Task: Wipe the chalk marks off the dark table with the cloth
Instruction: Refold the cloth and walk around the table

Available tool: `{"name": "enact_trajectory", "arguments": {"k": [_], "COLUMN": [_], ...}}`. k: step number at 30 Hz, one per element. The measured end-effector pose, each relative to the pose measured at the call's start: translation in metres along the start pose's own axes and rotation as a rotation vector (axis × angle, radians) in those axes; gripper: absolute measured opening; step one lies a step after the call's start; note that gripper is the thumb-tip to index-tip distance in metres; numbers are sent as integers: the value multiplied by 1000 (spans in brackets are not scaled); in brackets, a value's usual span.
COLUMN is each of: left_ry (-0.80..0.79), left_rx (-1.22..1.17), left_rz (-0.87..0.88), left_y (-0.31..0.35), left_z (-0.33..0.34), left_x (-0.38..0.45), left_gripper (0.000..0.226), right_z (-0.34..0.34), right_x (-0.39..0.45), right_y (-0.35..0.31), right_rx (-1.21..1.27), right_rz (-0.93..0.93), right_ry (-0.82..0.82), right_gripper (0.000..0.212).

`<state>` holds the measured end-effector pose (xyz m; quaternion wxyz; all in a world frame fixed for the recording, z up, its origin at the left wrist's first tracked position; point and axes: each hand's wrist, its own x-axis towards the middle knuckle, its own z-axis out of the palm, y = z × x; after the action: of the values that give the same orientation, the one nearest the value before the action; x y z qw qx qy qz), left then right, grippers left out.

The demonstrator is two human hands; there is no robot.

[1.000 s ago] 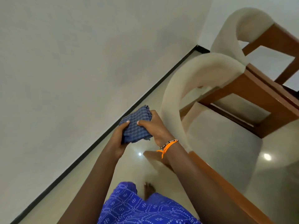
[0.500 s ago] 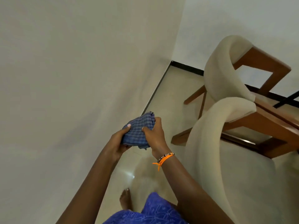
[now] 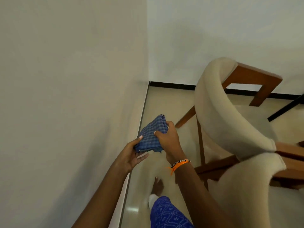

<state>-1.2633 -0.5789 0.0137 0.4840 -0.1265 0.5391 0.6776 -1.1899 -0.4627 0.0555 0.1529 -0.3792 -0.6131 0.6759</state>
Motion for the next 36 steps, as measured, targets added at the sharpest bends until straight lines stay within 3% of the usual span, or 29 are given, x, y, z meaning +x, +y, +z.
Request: {"name": "enact_trajectory", "arguments": {"k": [4, 14, 18, 24, 29, 36], "left_ry": [-75, -128, -135, -207, -376, -472], "left_rx": [-36, -102, 17, 409, 476, 784], "left_rz": [36, 25, -48, -116, -126, -82], "left_y": [74, 223, 290, 361, 379, 371], "left_z": [53, 160, 202, 278, 378, 596], "left_x": [76, 272, 354, 458, 536, 610], "left_gripper": [14, 28, 24, 34, 29, 13], "right_z": [-8, -15, -18, -57, -121, -299], "right_x": [91, 339, 436, 546, 624, 715], "right_y": [-46, -126, -158, -208, -238, -283], "right_rx": [12, 48, 74, 159, 252, -25], "right_rz": [-10, 2, 16, 59, 61, -41], "right_ry": [-1, 145, 164, 303, 500, 675], "right_gripper": [42, 38, 34, 40, 43, 38]}}
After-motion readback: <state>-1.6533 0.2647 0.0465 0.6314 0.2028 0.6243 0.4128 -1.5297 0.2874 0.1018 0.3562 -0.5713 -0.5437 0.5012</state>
